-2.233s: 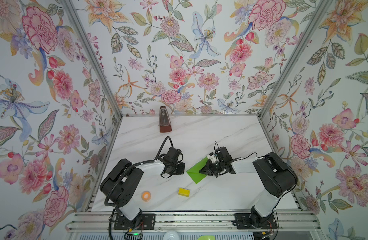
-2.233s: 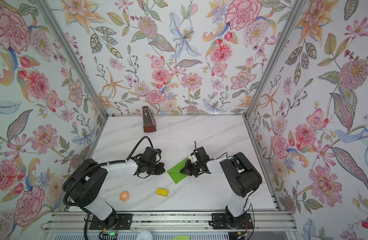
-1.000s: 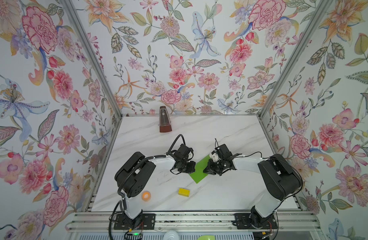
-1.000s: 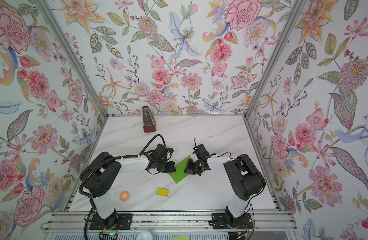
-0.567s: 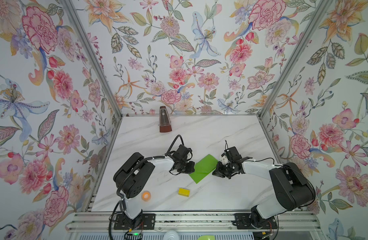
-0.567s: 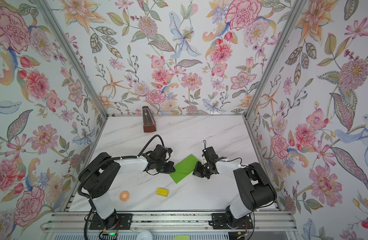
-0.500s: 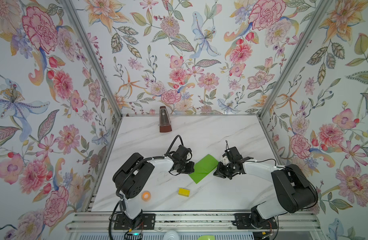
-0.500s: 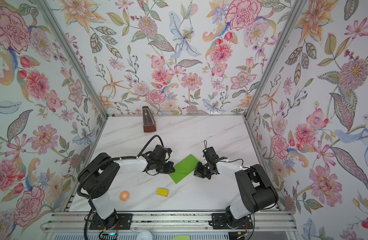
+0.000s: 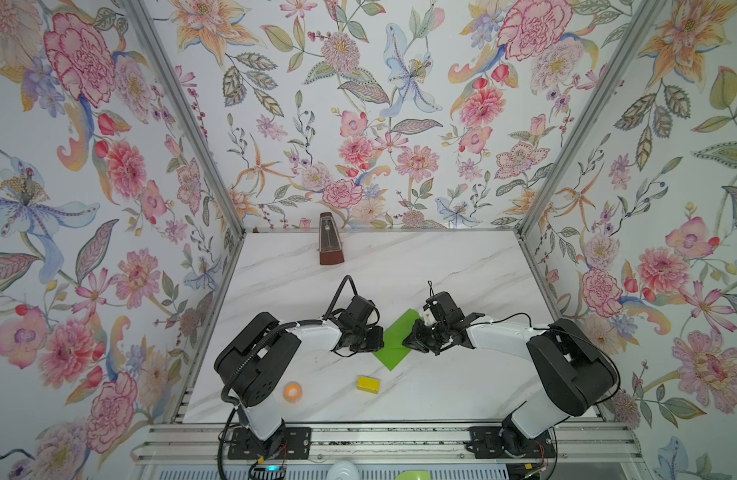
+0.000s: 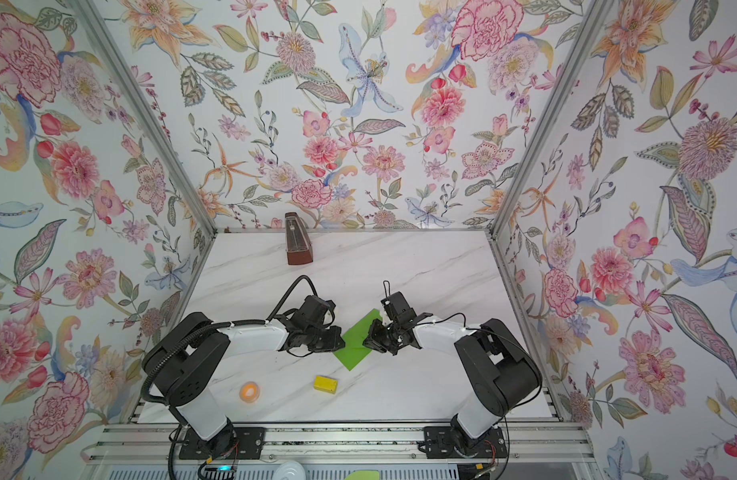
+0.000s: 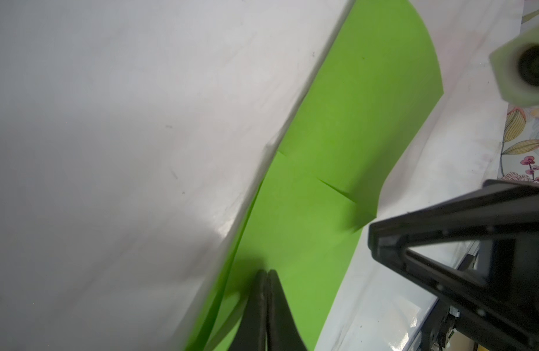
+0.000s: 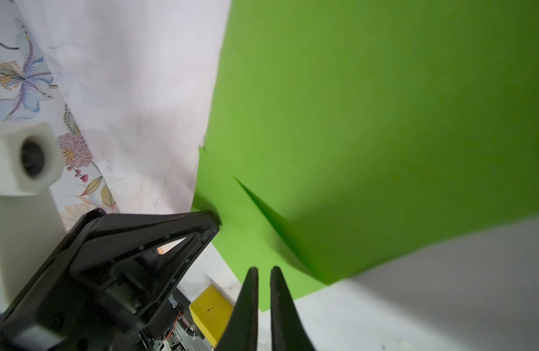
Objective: Fold a paper plane with a square sheet of paper (fold left side to right side)
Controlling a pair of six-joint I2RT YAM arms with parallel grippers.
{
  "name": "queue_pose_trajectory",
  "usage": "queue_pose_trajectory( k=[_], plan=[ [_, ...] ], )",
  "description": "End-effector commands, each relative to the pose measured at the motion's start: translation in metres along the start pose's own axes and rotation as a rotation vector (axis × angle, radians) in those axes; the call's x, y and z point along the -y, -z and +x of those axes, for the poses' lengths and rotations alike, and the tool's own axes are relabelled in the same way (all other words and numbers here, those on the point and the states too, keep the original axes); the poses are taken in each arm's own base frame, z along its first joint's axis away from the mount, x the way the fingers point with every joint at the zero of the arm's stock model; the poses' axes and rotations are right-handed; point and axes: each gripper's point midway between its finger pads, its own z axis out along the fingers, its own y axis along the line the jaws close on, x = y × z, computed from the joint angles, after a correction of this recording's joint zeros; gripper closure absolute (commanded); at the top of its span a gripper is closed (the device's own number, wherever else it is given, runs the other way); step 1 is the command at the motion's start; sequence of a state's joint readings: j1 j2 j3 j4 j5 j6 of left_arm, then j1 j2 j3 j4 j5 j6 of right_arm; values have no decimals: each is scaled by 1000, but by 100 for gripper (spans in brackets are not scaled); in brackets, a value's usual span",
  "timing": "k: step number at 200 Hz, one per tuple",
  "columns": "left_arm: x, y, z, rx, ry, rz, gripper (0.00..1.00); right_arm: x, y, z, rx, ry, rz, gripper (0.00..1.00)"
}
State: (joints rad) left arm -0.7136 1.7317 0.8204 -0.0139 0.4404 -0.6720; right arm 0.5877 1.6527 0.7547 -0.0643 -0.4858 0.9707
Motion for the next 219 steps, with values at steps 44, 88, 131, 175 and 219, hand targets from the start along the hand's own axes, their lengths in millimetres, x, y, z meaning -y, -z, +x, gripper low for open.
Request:
queue_pose_trajectory(
  k=[44,88,131,175,219],
  plan=[
    [-5,-4,26,-30,52,-36,89,15,-20,-14,-27,35,75,91],
    [3,-5,31,-19,67,-18,85,28,-12,-36,-31,98,150,90],
    [5,-12,31,3,118,25,86,9,0,-44,-16,138,113,89],
    [5,-13,29,27,146,27,87,-26,14,-33,38,106,-8,86],
    [7,-13,27,39,152,35,87,-23,-10,-18,-25,94,-29,87]
  ],
)
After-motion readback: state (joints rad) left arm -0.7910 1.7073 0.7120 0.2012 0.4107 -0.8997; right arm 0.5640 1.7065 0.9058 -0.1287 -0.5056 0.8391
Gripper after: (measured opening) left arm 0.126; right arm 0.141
